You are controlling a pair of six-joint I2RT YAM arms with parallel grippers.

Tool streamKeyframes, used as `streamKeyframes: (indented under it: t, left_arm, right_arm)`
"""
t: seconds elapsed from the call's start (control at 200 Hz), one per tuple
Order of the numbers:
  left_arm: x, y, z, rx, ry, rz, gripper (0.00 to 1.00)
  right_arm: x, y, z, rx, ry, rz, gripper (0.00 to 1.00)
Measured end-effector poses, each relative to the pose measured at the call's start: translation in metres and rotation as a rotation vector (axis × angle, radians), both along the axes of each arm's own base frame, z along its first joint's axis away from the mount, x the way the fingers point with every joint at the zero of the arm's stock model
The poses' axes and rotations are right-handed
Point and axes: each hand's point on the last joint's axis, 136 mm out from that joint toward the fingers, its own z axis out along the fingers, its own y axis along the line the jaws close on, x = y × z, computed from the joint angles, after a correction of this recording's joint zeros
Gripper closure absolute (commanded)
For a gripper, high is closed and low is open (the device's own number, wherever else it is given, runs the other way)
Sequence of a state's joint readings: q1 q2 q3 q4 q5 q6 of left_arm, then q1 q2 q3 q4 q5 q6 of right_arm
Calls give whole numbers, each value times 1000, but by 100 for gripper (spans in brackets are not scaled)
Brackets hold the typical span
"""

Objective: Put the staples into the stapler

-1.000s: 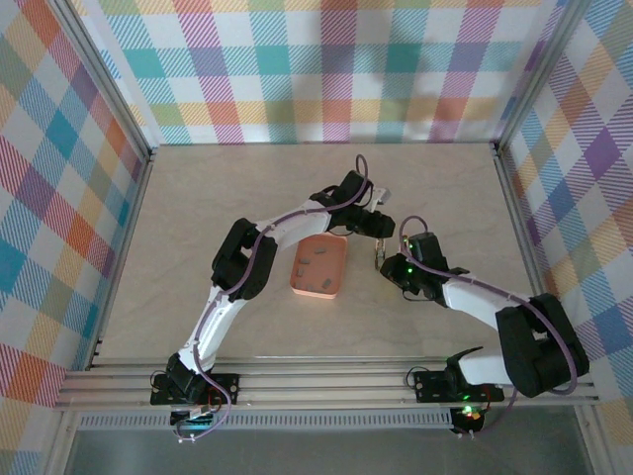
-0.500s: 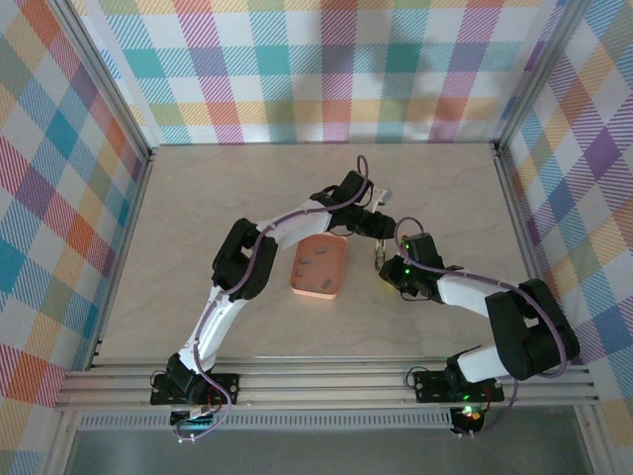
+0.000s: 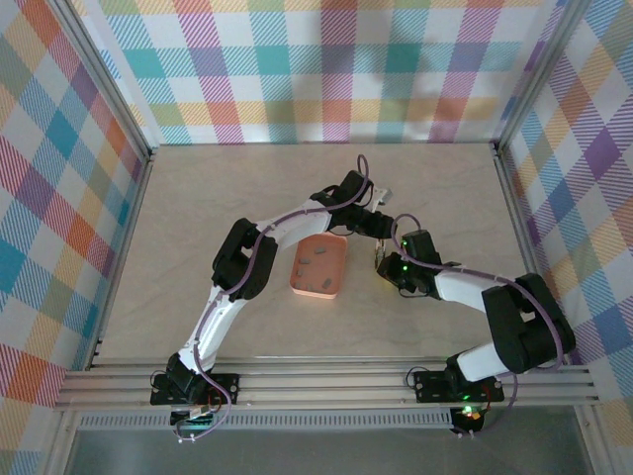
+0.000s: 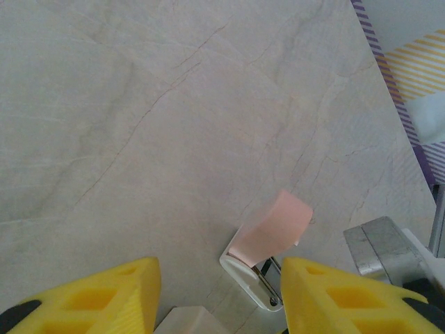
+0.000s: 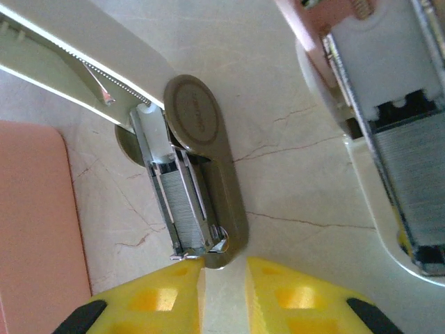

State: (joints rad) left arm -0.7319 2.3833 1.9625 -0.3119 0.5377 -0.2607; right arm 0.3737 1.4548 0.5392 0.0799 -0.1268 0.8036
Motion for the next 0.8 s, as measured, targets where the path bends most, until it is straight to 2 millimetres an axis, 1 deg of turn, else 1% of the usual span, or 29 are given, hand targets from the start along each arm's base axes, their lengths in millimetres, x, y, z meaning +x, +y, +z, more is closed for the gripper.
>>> streamKeyframes:
  t: [0.095,0.295,0.51,0.675,0.8]
  left_arm:
    - [3,-3,-1,-5,-4,-1,55]
    - [4,-4,-7,-2,3,-3,58]
    - [4,-4,-7,-3,2,-4,62]
    - [1,-6,-5,-14,2,-27,67]
    - [-2,-7,-4,-22,4,-41,69]
  right_arm:
    - [1,1,-1,2,2,3,78]
    - [0,2,-5,-2,12,7,79]
    - [1,4,-5,3,16,13,79]
    - [2,4,-5,1,14,15,80]
    - [2,4,-5,0,14,17,80]
